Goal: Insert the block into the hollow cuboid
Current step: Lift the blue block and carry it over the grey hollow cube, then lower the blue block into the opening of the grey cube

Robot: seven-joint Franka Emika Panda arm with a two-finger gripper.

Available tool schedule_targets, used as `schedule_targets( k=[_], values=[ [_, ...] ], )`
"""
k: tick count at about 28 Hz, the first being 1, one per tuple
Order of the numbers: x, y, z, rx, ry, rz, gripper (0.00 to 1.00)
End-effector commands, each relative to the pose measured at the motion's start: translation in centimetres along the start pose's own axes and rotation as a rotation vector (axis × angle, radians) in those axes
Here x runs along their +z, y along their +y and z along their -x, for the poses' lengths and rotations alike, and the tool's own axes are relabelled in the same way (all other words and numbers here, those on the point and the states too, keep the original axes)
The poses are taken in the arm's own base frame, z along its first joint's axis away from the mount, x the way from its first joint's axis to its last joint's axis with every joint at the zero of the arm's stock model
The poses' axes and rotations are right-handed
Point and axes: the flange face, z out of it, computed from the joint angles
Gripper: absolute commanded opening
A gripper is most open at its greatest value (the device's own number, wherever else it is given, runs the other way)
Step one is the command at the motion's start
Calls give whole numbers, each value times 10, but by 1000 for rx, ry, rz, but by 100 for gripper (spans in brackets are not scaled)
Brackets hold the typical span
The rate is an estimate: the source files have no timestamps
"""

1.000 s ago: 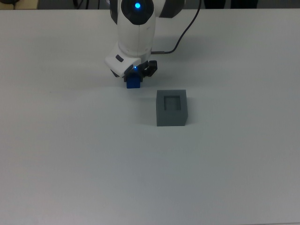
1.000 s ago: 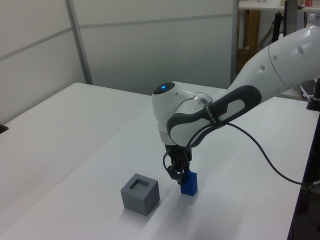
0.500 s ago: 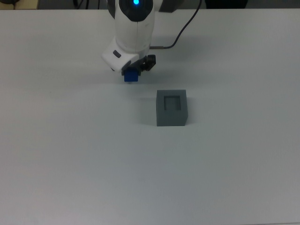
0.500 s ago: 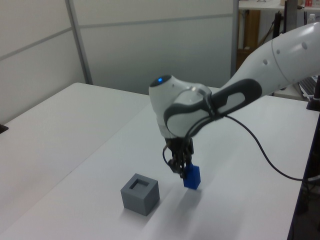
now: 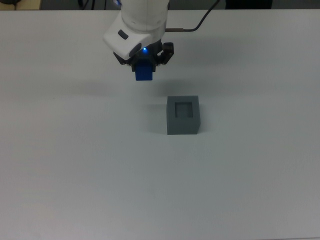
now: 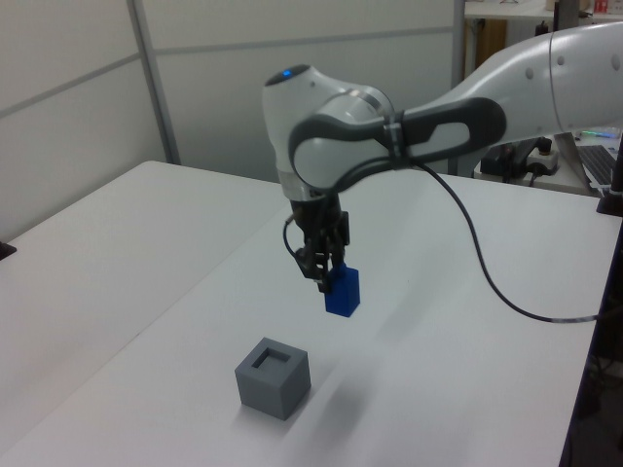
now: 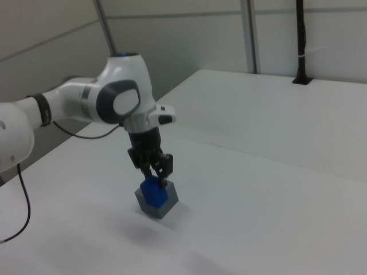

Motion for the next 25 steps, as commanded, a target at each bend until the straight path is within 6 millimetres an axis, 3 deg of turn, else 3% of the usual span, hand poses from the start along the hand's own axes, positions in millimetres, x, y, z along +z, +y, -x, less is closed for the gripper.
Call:
schedule_targets(
  k=[1, 2, 14, 20, 25],
  values=[
    [-5, -18, -31, -13, -39, -10, 29],
    [-8, -31, -36, -27, -29, -12, 29],
    [16, -100, -69, -27, 36, 4, 24],
    [45, -114, -83, 13, 57, 31, 24],
    [50, -117, -86, 30, 73, 33, 21]
  ],
)
